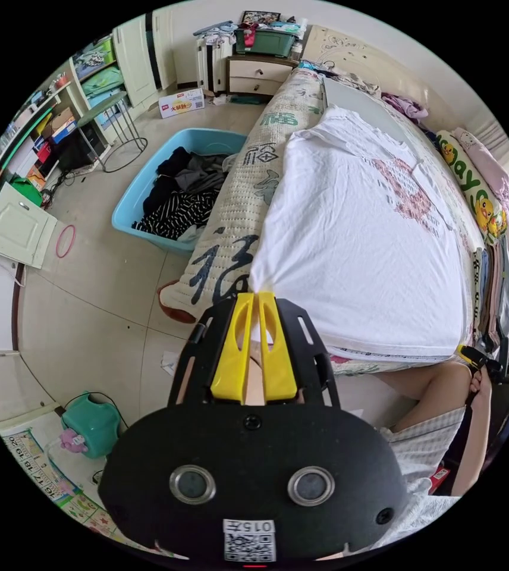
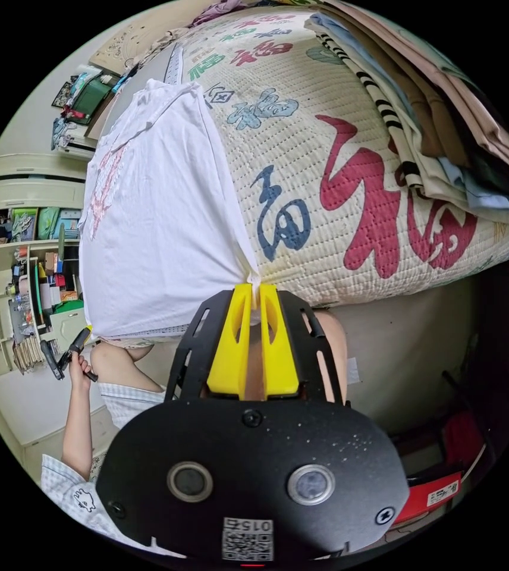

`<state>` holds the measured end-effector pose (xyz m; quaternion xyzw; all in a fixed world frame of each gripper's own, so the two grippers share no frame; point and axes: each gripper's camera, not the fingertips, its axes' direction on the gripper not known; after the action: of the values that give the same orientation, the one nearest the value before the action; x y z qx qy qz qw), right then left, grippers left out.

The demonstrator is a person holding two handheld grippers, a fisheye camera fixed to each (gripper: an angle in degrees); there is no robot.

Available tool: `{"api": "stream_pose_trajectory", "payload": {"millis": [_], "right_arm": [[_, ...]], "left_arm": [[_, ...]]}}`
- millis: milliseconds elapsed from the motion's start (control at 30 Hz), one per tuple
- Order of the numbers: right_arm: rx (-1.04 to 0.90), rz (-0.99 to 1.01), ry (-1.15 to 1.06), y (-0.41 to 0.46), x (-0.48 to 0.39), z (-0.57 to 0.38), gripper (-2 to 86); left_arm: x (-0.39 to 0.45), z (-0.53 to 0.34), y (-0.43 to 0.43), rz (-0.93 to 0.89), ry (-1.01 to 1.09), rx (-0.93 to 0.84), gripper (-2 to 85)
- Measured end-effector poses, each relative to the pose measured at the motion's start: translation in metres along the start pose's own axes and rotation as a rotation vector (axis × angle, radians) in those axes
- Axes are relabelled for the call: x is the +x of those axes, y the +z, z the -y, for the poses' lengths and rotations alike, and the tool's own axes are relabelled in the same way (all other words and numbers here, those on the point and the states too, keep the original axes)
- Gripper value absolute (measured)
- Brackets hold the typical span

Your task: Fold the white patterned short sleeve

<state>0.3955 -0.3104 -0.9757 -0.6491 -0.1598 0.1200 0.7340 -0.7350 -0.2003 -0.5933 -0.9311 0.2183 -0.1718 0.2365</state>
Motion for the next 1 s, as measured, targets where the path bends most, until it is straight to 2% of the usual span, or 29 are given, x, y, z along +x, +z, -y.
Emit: {"api": "stream_pose_trajectory", "payload": {"millis": [367,733,1000], "right_arm": [[0.007,0.023,-0.004,0.001,-0.021,-0.014,1.9],[-0.008,0.060,0.013,0.005,-0.030,-0.021,1.9],[-0.011,0.074,0.018,0.007,-0.034,-0.029,2.0]], "left_arm": [[0.041,0.000,0.010,0.078,-0.030,-0.004,-0.4],[0.093,0.009,0.028,0.231,0.054,-0.028,-0.3],[0.103,0.014,0.036,0.217,0.038,-0.029,-0.3]]}}
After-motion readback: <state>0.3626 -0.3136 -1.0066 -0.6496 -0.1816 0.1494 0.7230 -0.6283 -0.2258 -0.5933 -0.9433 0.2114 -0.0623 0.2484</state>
